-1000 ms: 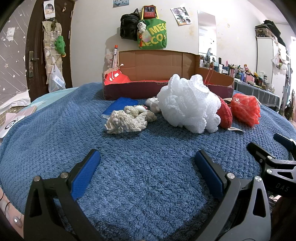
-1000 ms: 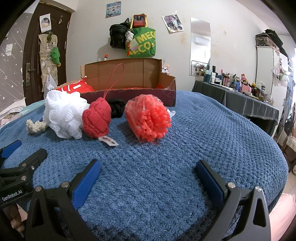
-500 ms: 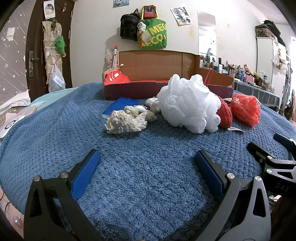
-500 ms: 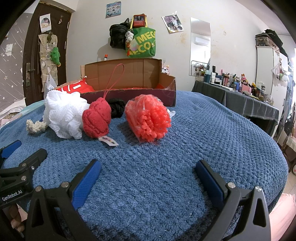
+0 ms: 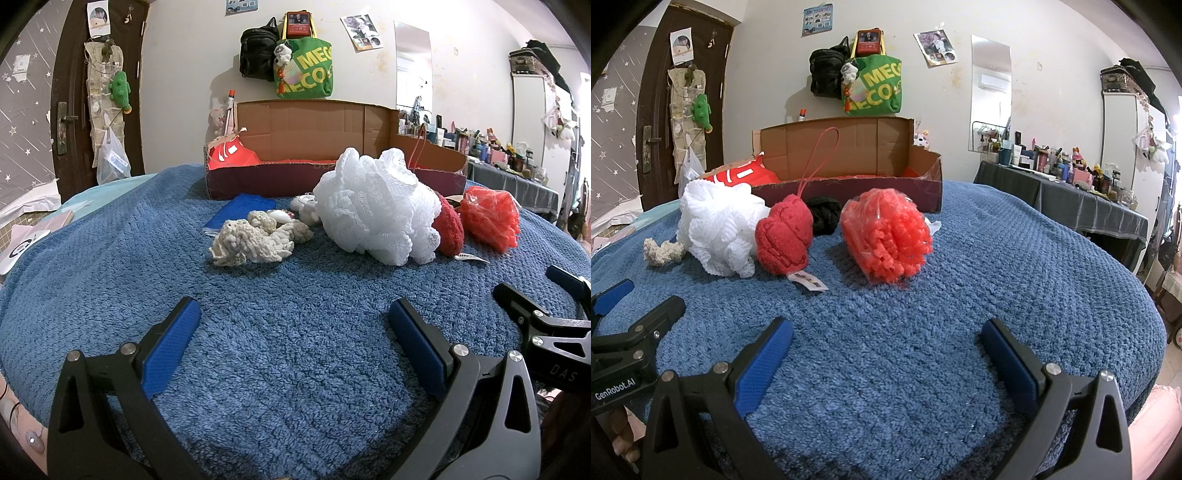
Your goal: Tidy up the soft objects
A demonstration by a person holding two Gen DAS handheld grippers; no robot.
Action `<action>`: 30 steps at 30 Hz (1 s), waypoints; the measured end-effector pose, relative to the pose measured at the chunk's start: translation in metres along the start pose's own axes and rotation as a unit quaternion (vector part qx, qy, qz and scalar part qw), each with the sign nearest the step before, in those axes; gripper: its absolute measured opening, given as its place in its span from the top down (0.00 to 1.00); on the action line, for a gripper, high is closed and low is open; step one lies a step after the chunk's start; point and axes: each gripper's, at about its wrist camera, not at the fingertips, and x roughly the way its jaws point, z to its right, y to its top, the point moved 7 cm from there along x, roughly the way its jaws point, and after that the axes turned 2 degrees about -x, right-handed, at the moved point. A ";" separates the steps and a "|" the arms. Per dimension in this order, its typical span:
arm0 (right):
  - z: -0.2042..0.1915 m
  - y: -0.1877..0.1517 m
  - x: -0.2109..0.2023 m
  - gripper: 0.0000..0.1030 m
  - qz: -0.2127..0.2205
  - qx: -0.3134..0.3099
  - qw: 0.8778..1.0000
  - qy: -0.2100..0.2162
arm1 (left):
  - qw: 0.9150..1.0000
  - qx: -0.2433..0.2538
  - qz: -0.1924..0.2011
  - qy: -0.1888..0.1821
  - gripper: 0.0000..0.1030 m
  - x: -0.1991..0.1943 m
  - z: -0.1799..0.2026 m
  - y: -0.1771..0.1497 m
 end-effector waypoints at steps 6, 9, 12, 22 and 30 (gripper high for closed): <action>0.000 0.000 0.000 0.00 0.000 0.000 1.000 0.000 | 1.000 0.000 0.000 0.000 0.00 0.000 0.000 0.000; 0.000 0.000 0.000 0.00 0.000 0.000 1.000 0.000 | 1.000 0.000 0.000 0.000 0.00 0.000 0.000 0.000; 0.000 0.000 0.000 0.00 0.000 0.000 1.000 0.000 | 1.000 0.000 0.000 0.000 0.00 0.000 0.000 0.000; 0.000 0.000 0.000 0.00 0.001 0.000 1.000 0.000 | 1.000 0.000 0.001 0.000 0.00 0.000 0.000 0.000; 0.000 0.001 0.000 0.00 -0.001 0.000 1.000 0.000 | 1.000 0.003 -0.006 -0.002 0.00 0.000 0.000 0.001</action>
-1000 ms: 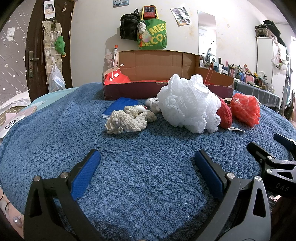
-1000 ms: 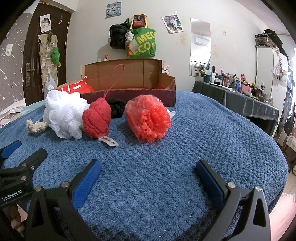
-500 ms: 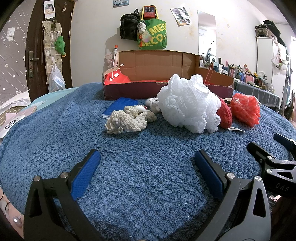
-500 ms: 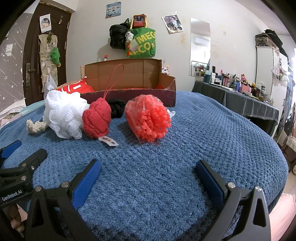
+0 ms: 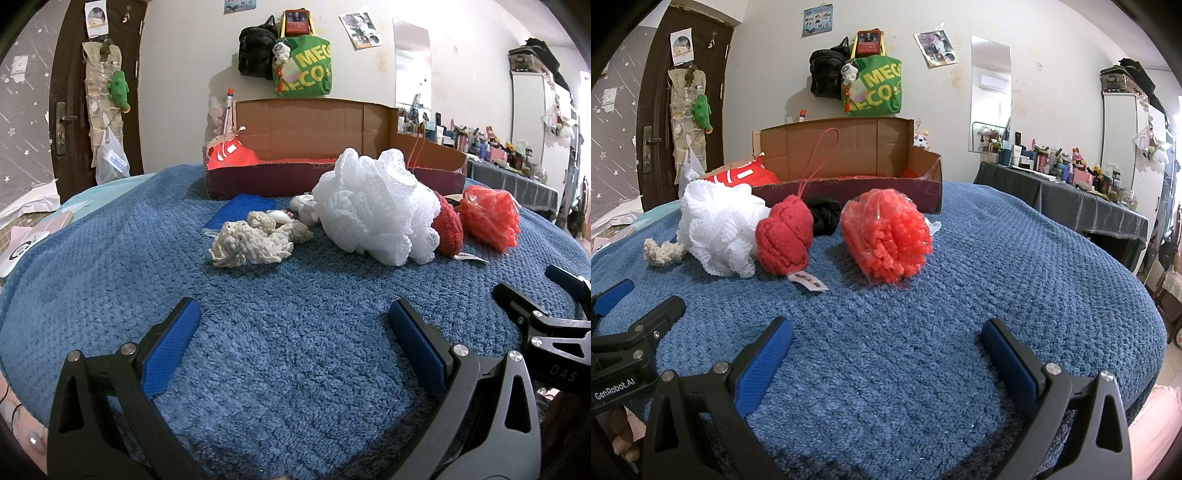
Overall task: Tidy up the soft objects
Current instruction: 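Grasp the white crocheted rope toy with the left tool while the right tool grasps the red mesh scrubber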
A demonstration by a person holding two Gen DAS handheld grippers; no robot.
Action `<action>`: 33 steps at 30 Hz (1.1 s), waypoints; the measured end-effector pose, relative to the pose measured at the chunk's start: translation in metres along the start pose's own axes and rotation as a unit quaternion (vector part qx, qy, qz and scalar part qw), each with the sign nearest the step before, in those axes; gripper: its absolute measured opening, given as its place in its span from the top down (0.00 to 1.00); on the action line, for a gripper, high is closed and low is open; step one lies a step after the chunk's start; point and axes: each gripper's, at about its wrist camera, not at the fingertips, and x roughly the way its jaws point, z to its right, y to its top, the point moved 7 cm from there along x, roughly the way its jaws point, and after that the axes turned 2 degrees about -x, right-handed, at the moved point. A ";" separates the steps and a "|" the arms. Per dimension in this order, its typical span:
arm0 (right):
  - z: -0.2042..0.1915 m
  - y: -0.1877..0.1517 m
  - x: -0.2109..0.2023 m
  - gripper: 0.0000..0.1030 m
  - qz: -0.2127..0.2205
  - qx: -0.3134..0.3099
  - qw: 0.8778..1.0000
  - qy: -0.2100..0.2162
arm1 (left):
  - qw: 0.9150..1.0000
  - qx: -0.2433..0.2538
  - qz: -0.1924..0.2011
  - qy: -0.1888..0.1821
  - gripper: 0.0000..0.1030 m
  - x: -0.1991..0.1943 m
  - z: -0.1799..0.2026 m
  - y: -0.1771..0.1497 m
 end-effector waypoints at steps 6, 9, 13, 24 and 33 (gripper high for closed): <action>0.004 0.001 0.000 0.00 -0.004 0.008 1.000 0.007 | 1.000 0.005 -0.001 0.001 0.00 0.001 0.002 0.020; 0.006 0.006 0.006 0.00 -0.009 0.012 1.000 0.012 | 1.000 0.005 0.003 0.001 0.00 -0.002 -0.001 0.028; 0.004 0.019 0.010 0.00 -0.018 0.023 0.999 0.023 | 1.000 0.011 0.002 -0.001 0.00 -0.002 -0.002 0.044; 0.019 0.053 0.021 0.00 -0.033 0.022 0.999 0.003 | 0.993 -0.026 -0.107 -0.036 0.00 0.036 -0.024 0.047; 0.028 0.069 0.050 0.00 -0.084 0.023 0.996 0.025 | 0.989 0.012 -0.148 -0.019 0.02 0.056 -0.033 0.055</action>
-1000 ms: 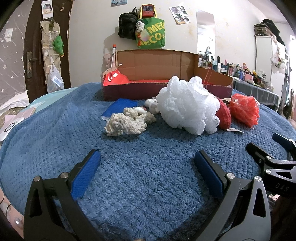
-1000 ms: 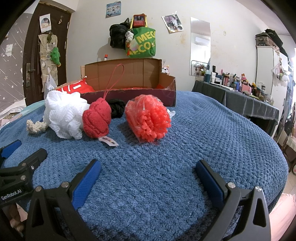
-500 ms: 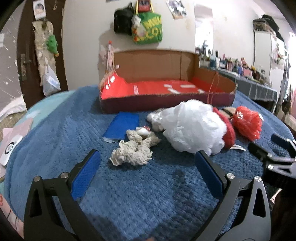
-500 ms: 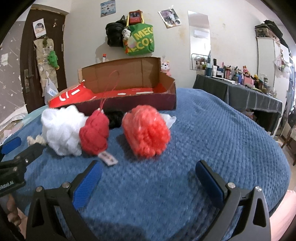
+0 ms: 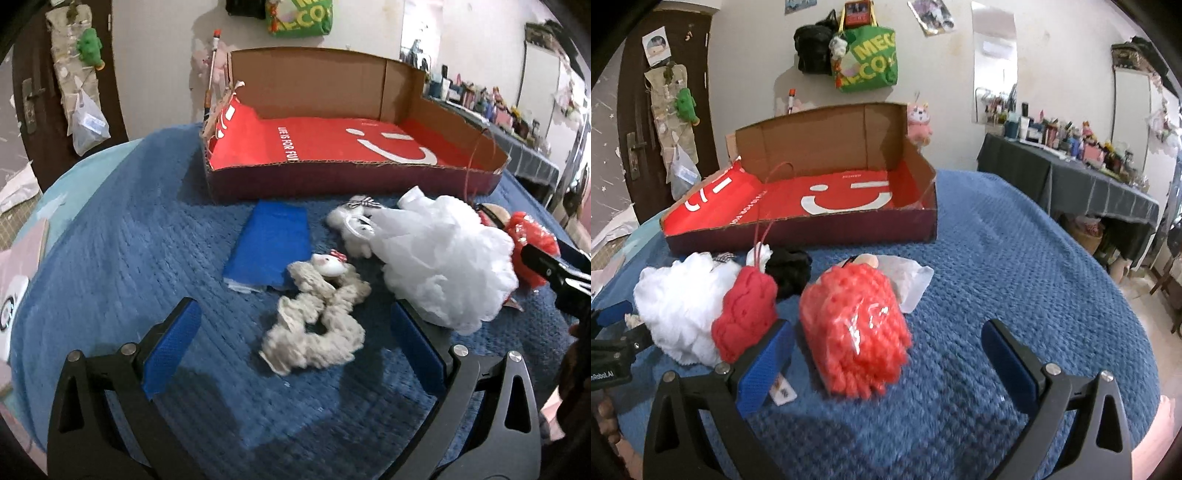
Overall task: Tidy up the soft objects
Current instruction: 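Grasp the white crocheted rope toy with the left tool while the right tool grasps the red mesh scrubber, then carry both items into the red-lined box and open both tools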
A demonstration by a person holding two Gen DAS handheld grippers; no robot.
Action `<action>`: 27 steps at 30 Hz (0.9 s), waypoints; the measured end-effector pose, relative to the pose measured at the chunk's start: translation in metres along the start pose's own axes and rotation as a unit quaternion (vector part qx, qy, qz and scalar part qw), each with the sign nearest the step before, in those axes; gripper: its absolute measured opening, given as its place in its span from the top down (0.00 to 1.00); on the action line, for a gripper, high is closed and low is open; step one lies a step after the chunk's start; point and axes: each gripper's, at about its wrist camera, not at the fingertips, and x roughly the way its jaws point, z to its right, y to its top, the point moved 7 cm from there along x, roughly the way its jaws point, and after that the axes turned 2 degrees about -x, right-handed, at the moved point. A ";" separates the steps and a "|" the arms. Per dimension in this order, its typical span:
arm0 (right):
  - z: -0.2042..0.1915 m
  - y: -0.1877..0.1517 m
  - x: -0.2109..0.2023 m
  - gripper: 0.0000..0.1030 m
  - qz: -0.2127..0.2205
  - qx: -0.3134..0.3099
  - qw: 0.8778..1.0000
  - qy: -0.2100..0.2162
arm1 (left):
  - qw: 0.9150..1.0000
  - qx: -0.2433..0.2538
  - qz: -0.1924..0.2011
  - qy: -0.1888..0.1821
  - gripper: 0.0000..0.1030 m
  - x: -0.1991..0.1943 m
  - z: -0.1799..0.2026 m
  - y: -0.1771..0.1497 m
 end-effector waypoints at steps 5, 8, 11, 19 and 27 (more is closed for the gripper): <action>-0.003 0.000 0.013 0.12 -0.028 -0.001 0.999 0.028 | 0.999 0.009 -0.019 -0.027 0.41 0.006 0.000 0.005; -0.010 -0.003 0.015 0.30 -0.034 -0.008 0.998 0.049 | 0.997 0.007 -0.029 -0.064 0.66 0.008 0.006 0.005; -0.014 -0.004 0.014 0.49 -0.033 -0.009 0.997 0.065 | 0.997 0.014 -0.023 -0.073 0.72 0.004 0.012 0.006; -0.010 0.010 -0.008 0.53 0.004 -0.015 0.998 0.067 | 0.996 0.012 0.001 -0.084 0.73 -0.014 0.013 0.016; -0.008 0.009 -0.005 0.53 -0.003 0.000 0.997 0.083 | 0.996 0.010 0.015 -0.085 0.73 -0.024 0.011 0.020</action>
